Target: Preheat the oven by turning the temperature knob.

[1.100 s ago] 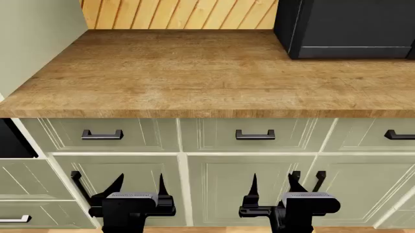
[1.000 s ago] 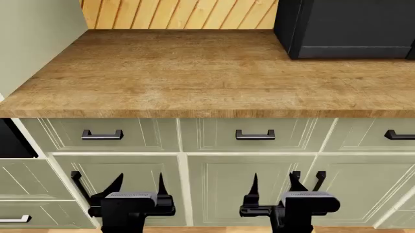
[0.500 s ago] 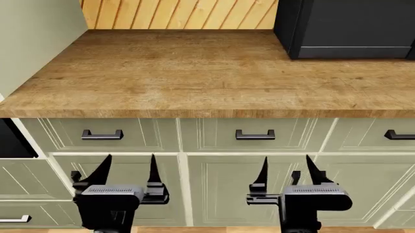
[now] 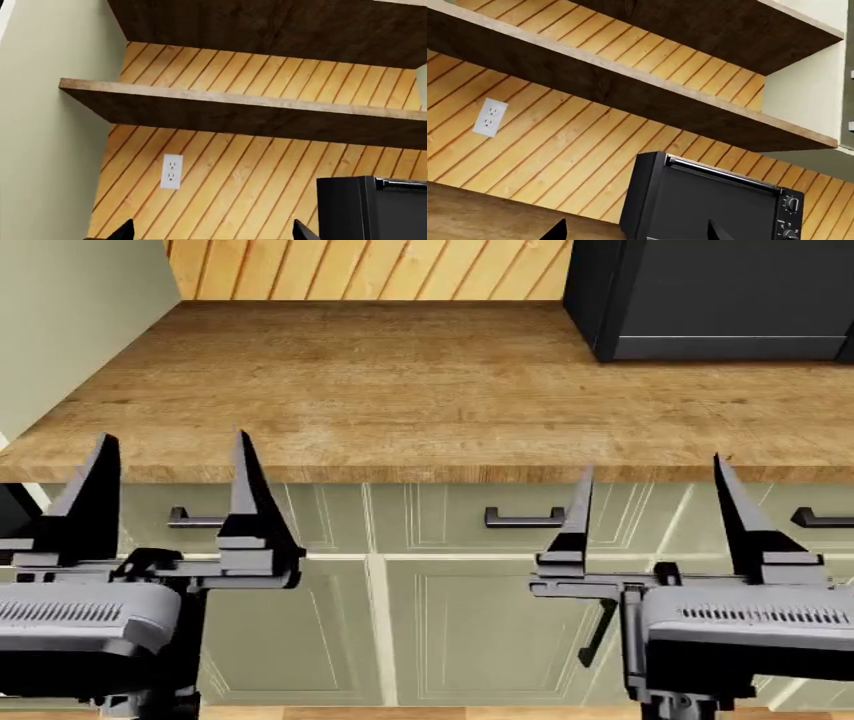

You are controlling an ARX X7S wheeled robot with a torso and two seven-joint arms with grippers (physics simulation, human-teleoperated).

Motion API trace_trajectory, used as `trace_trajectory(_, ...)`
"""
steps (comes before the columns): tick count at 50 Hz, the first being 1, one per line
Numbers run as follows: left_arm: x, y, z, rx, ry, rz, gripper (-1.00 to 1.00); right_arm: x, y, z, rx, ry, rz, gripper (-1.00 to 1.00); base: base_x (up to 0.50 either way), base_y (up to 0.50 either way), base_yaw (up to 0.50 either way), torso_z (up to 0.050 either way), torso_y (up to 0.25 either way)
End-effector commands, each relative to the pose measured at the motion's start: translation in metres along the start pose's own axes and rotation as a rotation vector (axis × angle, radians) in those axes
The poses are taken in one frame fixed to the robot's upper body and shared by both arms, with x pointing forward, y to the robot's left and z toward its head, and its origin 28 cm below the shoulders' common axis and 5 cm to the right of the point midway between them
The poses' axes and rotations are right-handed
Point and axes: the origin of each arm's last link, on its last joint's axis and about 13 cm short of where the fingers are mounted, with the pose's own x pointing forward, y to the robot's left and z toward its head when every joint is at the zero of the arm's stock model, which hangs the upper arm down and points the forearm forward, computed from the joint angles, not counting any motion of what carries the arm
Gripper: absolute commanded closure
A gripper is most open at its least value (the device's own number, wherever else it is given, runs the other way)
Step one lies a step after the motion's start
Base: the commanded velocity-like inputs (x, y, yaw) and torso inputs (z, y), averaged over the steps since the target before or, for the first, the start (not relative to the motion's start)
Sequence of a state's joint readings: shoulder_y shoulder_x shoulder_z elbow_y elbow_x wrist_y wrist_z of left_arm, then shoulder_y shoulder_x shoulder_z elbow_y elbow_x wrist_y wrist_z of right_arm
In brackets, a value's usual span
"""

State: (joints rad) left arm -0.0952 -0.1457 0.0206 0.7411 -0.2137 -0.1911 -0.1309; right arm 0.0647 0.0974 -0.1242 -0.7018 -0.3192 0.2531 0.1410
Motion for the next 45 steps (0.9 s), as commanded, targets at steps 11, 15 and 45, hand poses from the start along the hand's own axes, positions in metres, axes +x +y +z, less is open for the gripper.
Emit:
trace_trajectory(11,0.023,-0.005,0.054,-0.035,-0.264,-0.016,-1.0,0.014,-0.026,0.065,0.001,-0.269,-0.052,-1.0,0.0,0.0,0.0,0.0,0.0)
trace_trajectory(15,0.021,-0.006,0.061,-0.042,-0.288,-0.021,-1.0,0.011,-0.026,0.068,0.008,-0.29,-0.03,-1.0,0.0,0.29,0.0,0.0,0.0)
trace_trajectory(45,0.02,-0.005,0.06,-0.032,-0.289,-0.019,-1.0,0.011,-0.026,0.065,0.007,-0.289,-0.024,-1.0,0.0,0.5,0.0,0.0,0.0)
